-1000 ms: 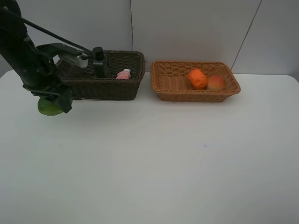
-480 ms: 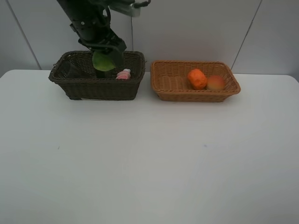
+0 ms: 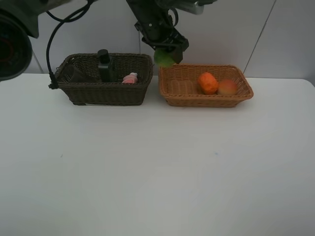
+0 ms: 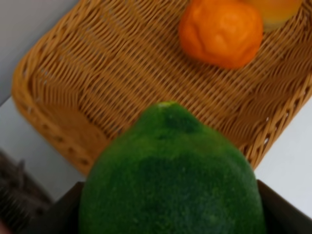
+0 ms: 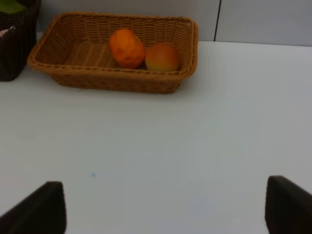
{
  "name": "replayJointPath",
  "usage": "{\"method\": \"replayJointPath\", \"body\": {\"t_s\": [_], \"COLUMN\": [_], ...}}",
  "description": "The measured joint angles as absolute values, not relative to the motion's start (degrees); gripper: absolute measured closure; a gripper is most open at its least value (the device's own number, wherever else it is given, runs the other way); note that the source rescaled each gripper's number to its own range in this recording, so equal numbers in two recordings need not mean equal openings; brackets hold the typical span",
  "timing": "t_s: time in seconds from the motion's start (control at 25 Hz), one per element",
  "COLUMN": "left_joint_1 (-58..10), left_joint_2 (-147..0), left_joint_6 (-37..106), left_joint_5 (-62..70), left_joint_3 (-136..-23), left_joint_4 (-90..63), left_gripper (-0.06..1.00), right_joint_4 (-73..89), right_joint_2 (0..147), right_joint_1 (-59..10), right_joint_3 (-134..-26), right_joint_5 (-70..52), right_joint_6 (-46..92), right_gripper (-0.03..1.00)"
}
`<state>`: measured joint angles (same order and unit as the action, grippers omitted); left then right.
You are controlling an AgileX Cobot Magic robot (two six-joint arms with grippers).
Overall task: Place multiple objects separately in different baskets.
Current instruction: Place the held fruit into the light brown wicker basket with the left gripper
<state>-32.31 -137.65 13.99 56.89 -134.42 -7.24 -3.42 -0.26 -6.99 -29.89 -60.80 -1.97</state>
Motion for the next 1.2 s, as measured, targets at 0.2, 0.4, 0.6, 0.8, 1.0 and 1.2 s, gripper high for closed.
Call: {"method": "replayJointPath", "body": {"t_s": [0.2, 0.4, 0.6, 0.8, 1.0, 1.2], "left_joint_1": [-33.0, -33.1, -33.1, -33.4, -33.5, -33.5], "left_joint_2": [-142.2, -145.2, -147.0, -148.6, -148.8, -148.8], "left_joint_6": [13.6, 12.2, 11.8, 11.7, 11.7, 12.4], "left_joint_5": [54.4, 49.3, 43.0, 41.6, 40.4, 39.5], "left_joint_3": [-138.3, -138.5, -138.5, -138.5, -138.5, -138.5], "left_joint_4": [-7.5, -7.6, -7.8, -8.3, -8.3, -8.4], "left_gripper": [0.17, 0.17, 0.17, 0.17, 0.17, 0.17], "right_joint_4": [-3.4, -3.4, -3.4, -3.4, -3.4, -3.4], "right_joint_2": [-0.3, -0.3, -0.3, -0.3, -0.3, -0.3], "right_joint_1": [-7.0, -7.0, -7.0, -7.0, -7.0, -7.0], "right_joint_3": [-29.9, -29.9, -29.9, -29.9, -29.9, -29.9], "right_joint_5": [-60.8, -60.8, -60.8, -60.8, -60.8, -60.8], "right_joint_6": [-2.0, -2.0, -2.0, -2.0, -2.0, -2.0], "right_gripper": [0.30, 0.30, 0.30, 0.30, 0.30, 0.30]}}
